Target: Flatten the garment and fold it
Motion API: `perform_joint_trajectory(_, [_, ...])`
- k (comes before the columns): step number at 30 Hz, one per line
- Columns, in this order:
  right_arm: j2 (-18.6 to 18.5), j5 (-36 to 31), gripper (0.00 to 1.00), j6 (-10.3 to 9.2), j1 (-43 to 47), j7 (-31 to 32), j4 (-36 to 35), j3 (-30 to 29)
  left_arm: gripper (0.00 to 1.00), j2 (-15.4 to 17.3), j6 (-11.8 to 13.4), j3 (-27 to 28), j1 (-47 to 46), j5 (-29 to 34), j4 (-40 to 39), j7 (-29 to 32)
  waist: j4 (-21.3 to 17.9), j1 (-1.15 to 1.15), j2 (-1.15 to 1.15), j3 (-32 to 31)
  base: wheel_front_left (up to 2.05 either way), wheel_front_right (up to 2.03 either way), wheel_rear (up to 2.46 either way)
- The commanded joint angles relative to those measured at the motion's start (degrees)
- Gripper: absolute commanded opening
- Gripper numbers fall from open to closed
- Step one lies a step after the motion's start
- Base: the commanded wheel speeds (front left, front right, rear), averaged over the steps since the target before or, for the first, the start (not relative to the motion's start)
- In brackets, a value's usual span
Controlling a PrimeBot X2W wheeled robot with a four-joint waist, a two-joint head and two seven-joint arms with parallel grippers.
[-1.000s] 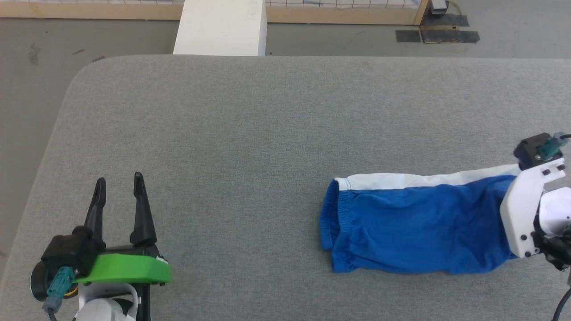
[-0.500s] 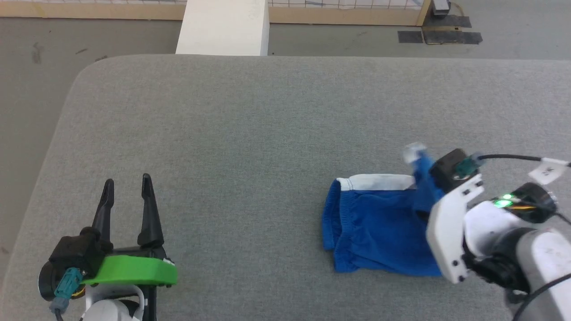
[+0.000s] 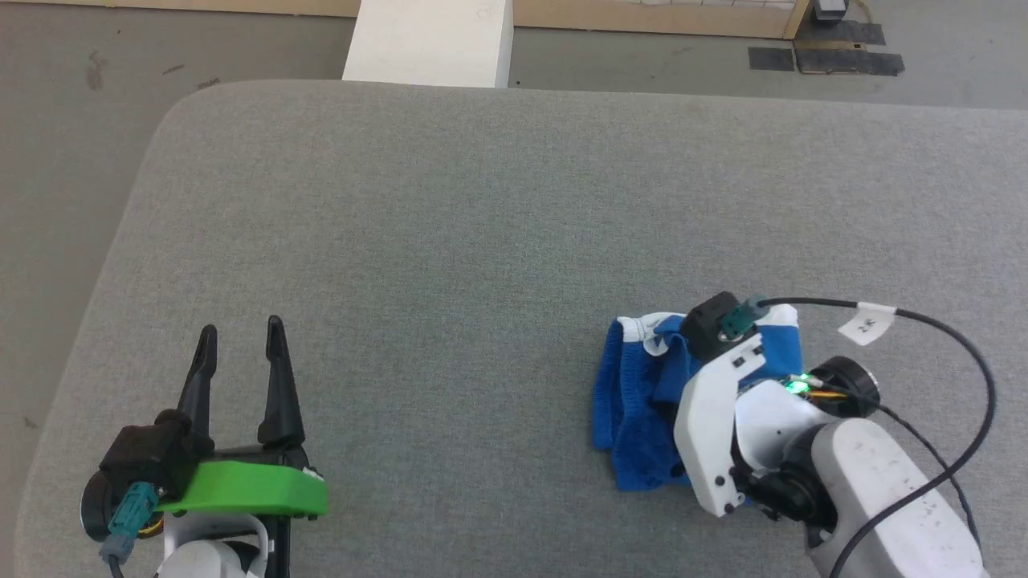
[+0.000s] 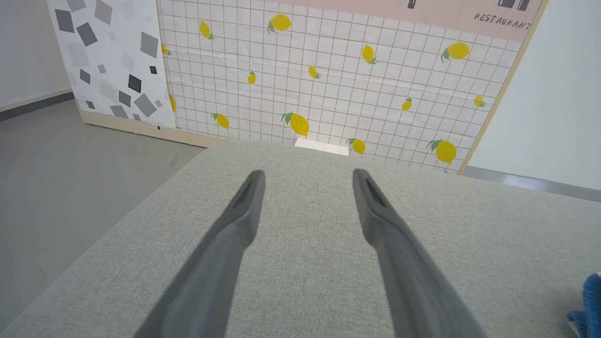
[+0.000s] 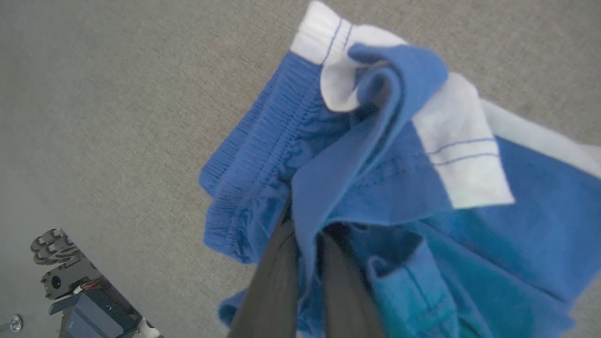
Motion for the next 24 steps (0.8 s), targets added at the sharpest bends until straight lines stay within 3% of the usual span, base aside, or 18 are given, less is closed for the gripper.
perform_joint_trajectory(1, [0.52, -0.63, 0.0, -0.09, -0.84, -0.77, 1.01, 0.25, 1.0, -0.29, -0.1, -0.02, 0.16, 0.16, 0.13, -0.26, 0.01, 0.0, 0.0, -0.01, 0.0, 0.0, 0.0])
perform_joint_trajectory(3, [0.93, -1.18, 0.03, -0.09, -1.01, -1.45, 2.38, 0.51, 1.0, -0.36, -0.11, -0.08, 0.21, 0.17, 0.16, -0.26, 0.01, 0.0, 0.0, -0.04, 0.0, 0.0, 0.0])
perform_joint_trajectory(4, [1.13, -1.34, 0.44, -0.09, -1.15, -1.79, 2.71, 0.7, 1.0, -0.37, -0.12, -0.07, 0.23, 0.16, 0.16, -0.26, -0.03, 0.0, 0.0, -0.06, 0.0, 0.0, 0.0])
perform_joint_trajectory(5, [1.3, -1.49, 1.0, -0.09, -1.39, -2.27, 2.79, 1.07, 1.0, -0.38, -0.14, -0.05, 0.25, 0.16, 0.18, -0.26, -0.08, 0.0, 0.0, -0.11, 0.0, 0.0, 0.0])
perform_joint_trajectory(18, [0.17, -0.05, 1.0, -0.09, -3.73, -2.64, -8.51, 7.91, 1.0, -0.16, -0.11, 0.07, 1.01, 0.26, 0.16, -0.26, -2.14, 0.0, 0.0, -1.49, 0.0, 0.0, 0.0])
perform_joint_trajectory(24, [0.12, -0.46, 1.0, -0.09, -2.31, -3.73, -14.15, 3.63, 1.0, 0.23, 0.17, 0.24, 0.83, 0.54, -0.54, -0.26, -3.53, 0.0, 0.0, -1.75, 0.0, 0.0, 0.0])
